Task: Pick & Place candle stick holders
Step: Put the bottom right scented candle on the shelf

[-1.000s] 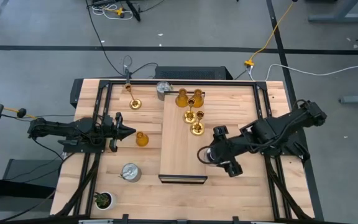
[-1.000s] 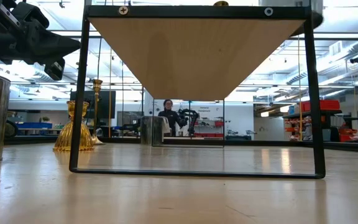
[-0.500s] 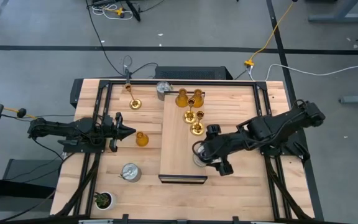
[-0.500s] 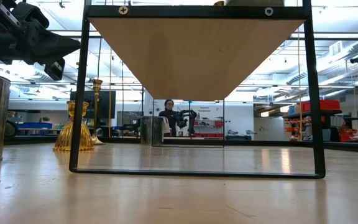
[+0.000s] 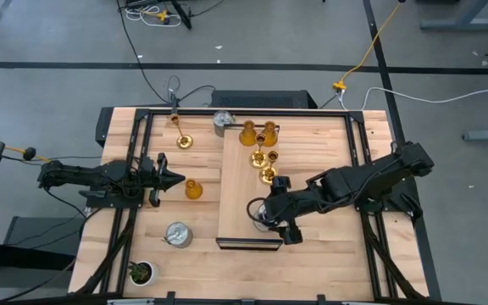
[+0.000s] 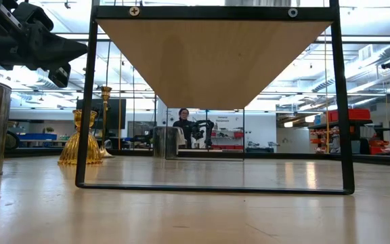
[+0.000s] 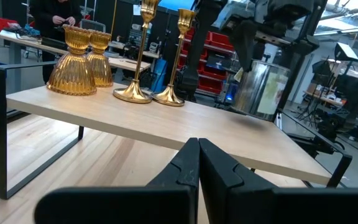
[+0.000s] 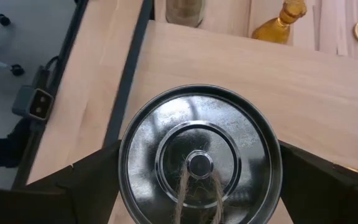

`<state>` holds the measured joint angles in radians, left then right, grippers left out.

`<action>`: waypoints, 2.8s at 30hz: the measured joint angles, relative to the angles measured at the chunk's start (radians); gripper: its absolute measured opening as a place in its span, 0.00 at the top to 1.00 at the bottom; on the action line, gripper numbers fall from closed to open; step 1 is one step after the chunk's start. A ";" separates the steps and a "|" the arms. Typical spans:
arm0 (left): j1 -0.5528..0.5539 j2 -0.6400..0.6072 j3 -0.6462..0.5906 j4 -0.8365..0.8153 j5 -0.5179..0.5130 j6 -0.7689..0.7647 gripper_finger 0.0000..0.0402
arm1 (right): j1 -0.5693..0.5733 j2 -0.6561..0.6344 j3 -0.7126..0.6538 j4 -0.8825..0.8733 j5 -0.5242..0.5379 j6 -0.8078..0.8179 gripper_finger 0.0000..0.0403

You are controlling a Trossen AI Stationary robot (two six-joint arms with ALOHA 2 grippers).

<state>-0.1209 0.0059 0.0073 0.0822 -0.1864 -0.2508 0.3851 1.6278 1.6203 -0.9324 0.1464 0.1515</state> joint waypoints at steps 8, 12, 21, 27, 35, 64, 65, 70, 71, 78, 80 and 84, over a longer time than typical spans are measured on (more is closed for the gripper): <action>0.000 0.000 0.000 0.000 0.000 0.000 0.98 | 0.000 0.003 0.000 -0.005 0.003 0.023 0.09; 0.000 0.000 0.000 0.000 0.000 0.000 0.98 | 0.000 0.003 0.000 -0.010 0.002 0.010 0.09; 0.000 0.000 0.000 0.000 0.000 0.000 0.98 | 0.000 0.003 0.000 -0.010 -0.008 -0.054 0.09; 0.000 0.000 0.000 0.000 0.000 0.000 0.98 | 0.013 0.003 0.000 0.000 -0.009 -0.133 0.09; 0.000 0.000 0.000 0.000 0.000 0.000 0.98 | 0.025 0.002 0.000 0.019 -0.059 -0.081 0.09; 0.000 0.000 0.000 0.000 0.000 0.000 0.98 | 0.025 0.006 -0.035 0.003 -0.008 0.024 0.09; 0.000 0.000 0.000 0.000 0.000 0.000 0.98 | 0.025 0.007 -0.036 0.008 -0.008 0.022 0.09; 0.000 0.000 0.000 0.000 0.000 0.000 0.98 | 0.024 0.007 -0.036 0.018 -0.039 0.009 0.09; 0.000 0.000 0.000 0.000 0.000 0.000 0.98 | 0.024 0.007 -0.036 0.018 -0.039 0.009 0.09; 0.000 0.000 0.000 0.000 0.000 0.000 0.98 | 0.024 0.007 -0.036 0.029 -0.026 -0.005 0.09; 0.000 0.000 0.000 0.000 0.000 0.000 0.98 | 0.024 0.007 -0.036 0.038 -0.025 -0.014 0.09; 0.000 0.000 0.000 0.000 0.000 0.000 0.98 | 0.024 0.007 -0.036 0.043 -0.027 -0.018 0.09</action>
<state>-0.1210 0.0059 0.0072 0.0822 -0.1864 -0.2510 0.4091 1.6352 1.5845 -0.8894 0.1195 0.1337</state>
